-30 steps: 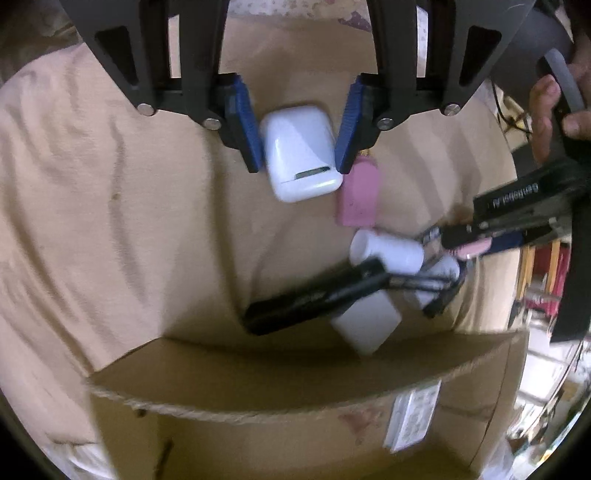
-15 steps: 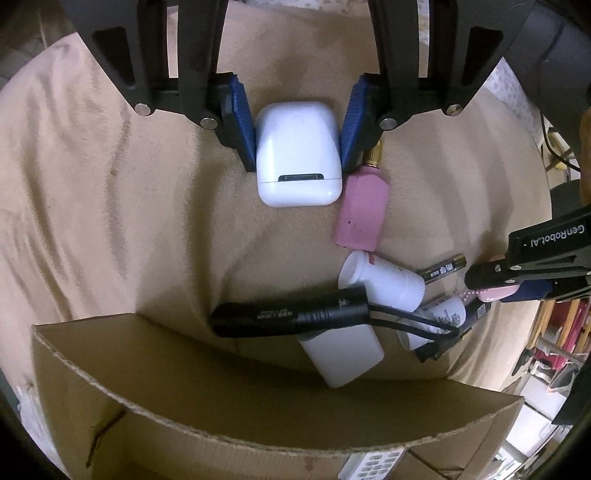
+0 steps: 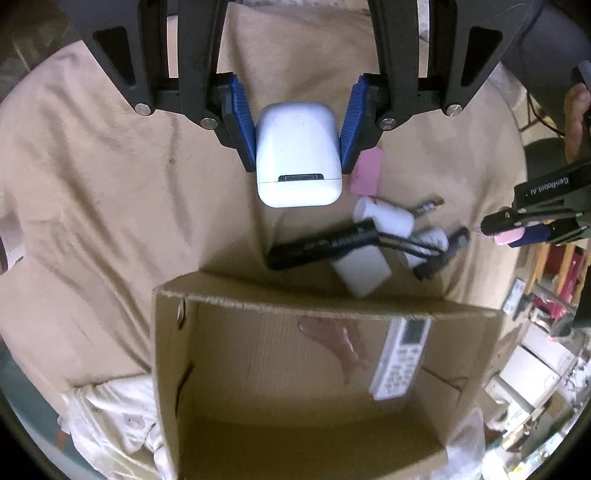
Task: Organize rigid objects
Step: 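Carry the keychain and earbud case into the box, then open both tools to drop the keychain and earbud case in the box, then withdraw both tools from the box back toward the remaining items, then grasp the black battery pack with the left tool while the right tool grasps the pink lip gloss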
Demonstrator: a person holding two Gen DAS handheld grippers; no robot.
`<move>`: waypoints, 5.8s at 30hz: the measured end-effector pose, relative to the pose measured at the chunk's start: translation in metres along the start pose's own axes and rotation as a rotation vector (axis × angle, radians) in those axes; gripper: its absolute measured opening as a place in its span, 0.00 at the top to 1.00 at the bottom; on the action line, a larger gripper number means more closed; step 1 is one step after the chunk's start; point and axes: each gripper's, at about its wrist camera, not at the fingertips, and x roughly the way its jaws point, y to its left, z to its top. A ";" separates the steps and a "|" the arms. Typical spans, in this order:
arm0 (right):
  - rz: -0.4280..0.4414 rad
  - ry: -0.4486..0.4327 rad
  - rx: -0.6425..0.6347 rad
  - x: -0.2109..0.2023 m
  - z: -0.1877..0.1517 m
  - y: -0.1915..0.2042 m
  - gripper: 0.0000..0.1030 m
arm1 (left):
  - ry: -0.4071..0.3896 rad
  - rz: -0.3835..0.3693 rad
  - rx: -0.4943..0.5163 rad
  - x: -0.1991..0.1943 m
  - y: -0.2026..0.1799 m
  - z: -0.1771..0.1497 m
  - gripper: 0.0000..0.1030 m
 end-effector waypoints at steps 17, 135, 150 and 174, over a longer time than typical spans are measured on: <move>0.156 -0.232 0.034 -0.059 0.030 0.004 0.56 | -0.200 0.029 -0.015 -0.073 0.005 0.034 0.51; 0.142 -0.303 0.098 -0.048 0.072 0.009 0.03 | -0.247 -0.071 -0.040 -0.061 0.008 0.066 0.08; 0.123 -0.241 0.097 -0.035 0.030 0.016 0.03 | -0.172 -0.079 -0.139 -0.039 0.037 0.044 0.08; 0.164 -0.119 0.176 -0.004 0.033 0.002 0.03 | 0.116 -0.135 0.010 0.060 -0.011 0.046 0.55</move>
